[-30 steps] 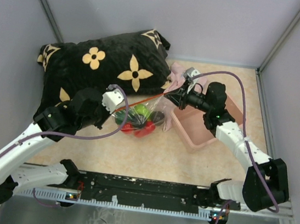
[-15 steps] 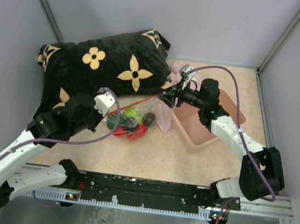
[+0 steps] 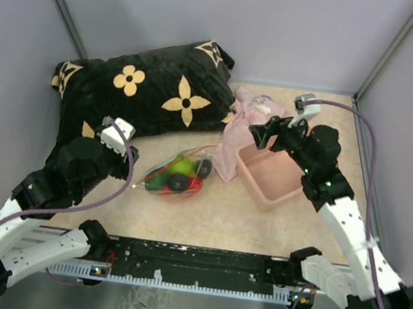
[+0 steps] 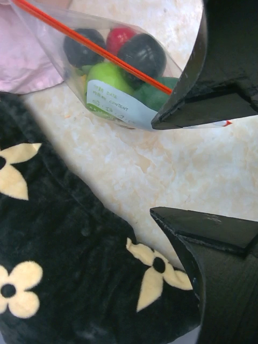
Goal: Place the food in the zip-top bag and seal the zipper
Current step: Zip the zipper food storage bag at the center of the board, then reset both arms
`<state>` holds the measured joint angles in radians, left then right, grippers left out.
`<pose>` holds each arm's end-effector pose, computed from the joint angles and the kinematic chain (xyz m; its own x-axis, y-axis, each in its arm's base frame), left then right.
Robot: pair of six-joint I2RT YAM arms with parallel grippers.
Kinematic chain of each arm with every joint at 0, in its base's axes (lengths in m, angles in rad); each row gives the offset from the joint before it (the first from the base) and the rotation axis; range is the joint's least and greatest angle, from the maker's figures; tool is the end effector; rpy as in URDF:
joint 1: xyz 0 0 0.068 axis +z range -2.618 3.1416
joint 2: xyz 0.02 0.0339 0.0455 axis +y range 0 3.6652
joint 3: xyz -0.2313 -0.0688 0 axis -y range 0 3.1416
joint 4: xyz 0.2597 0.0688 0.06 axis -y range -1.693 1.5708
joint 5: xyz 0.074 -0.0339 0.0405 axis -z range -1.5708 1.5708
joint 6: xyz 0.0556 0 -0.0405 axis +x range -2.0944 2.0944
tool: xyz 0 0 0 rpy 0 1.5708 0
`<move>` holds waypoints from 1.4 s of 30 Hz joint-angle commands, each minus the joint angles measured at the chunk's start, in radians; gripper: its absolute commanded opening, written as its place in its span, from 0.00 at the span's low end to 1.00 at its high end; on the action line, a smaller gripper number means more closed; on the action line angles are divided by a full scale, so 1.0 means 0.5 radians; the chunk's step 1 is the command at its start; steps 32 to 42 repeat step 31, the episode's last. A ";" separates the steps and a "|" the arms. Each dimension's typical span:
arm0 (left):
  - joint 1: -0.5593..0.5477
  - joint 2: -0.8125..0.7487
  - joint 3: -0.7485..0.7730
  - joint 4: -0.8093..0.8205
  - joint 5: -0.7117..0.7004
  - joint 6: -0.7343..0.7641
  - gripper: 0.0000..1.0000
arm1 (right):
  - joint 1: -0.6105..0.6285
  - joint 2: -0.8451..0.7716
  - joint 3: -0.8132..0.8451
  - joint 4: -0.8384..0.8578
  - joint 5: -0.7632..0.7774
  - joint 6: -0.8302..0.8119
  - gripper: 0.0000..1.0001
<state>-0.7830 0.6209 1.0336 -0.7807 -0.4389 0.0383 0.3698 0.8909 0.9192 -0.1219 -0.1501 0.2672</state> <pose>0.1313 -0.0973 0.3625 -0.2411 0.2889 -0.9265 0.3670 0.9109 0.1885 0.2402 0.1020 0.3486 -0.2151 0.1966 -0.9566 -0.4556 0.8462 0.2764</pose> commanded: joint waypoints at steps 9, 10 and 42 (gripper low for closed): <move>0.004 -0.833 -0.209 0.500 -0.116 -0.343 1.00 | -0.013 -1.317 -0.256 -0.782 1.136 -0.008 0.74; 0.005 -0.893 -0.249 0.536 -0.130 -0.348 1.00 | -0.013 -1.391 -0.253 -0.820 1.177 -0.012 0.74; 0.004 -1.220 -0.667 0.724 -0.340 -0.326 1.00 | -0.012 -1.780 -0.440 -0.834 1.289 -0.172 0.76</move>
